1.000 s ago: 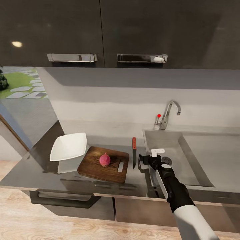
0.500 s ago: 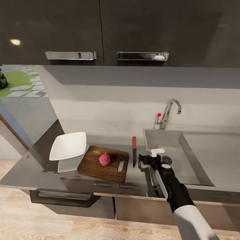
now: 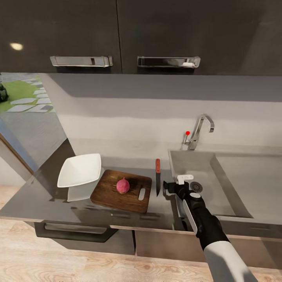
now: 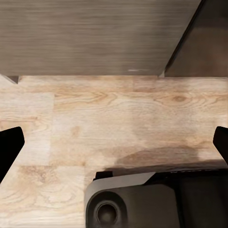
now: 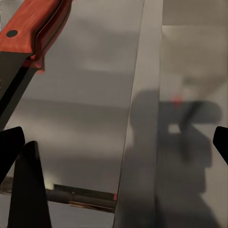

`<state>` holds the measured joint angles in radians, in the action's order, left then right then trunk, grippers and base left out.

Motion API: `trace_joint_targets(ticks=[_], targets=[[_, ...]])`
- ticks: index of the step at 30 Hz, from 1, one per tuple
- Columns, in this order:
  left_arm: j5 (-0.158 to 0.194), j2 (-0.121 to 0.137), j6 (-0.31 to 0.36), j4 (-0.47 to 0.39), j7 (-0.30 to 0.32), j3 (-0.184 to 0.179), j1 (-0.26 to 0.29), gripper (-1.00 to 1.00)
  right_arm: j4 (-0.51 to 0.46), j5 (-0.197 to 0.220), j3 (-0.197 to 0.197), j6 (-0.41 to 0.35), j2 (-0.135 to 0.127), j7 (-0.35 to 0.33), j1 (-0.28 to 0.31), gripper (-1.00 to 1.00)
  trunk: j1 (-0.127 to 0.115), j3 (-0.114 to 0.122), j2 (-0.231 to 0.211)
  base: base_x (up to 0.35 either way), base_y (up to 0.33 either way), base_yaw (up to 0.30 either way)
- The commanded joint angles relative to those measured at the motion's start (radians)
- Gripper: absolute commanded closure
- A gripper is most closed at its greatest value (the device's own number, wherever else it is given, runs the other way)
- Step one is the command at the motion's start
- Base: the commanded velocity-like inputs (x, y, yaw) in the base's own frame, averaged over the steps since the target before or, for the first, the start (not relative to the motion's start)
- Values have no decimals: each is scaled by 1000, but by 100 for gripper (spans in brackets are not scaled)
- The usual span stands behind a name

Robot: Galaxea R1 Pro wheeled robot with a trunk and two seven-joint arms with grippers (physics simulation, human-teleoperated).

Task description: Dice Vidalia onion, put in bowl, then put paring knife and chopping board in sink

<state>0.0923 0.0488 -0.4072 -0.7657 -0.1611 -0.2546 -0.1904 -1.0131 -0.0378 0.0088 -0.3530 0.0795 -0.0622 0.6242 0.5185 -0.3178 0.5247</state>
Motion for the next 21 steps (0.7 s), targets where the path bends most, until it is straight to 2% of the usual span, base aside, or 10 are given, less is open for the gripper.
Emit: trace_joint_targets(ticks=[1, 13, 21], targets=[[9, 2, -2, -1, -8, -8, 0, -100, -1, -10, -1, -8, 0, -4, 0, -100, 1, -3, 1, 0, 0, 0], [9, 2, -2, -1, -8, -7, 0, -100, -1, -10, -1, -8, 0, -4, 0, -100, 1, -10, 1, 0, 5, 0], [9, 2, -2, -1, -8, -8, 0, -100, -1, -10, -1, -8, 0, -4, 0, -100, 1, -11, 1, 0, 124, 0]])
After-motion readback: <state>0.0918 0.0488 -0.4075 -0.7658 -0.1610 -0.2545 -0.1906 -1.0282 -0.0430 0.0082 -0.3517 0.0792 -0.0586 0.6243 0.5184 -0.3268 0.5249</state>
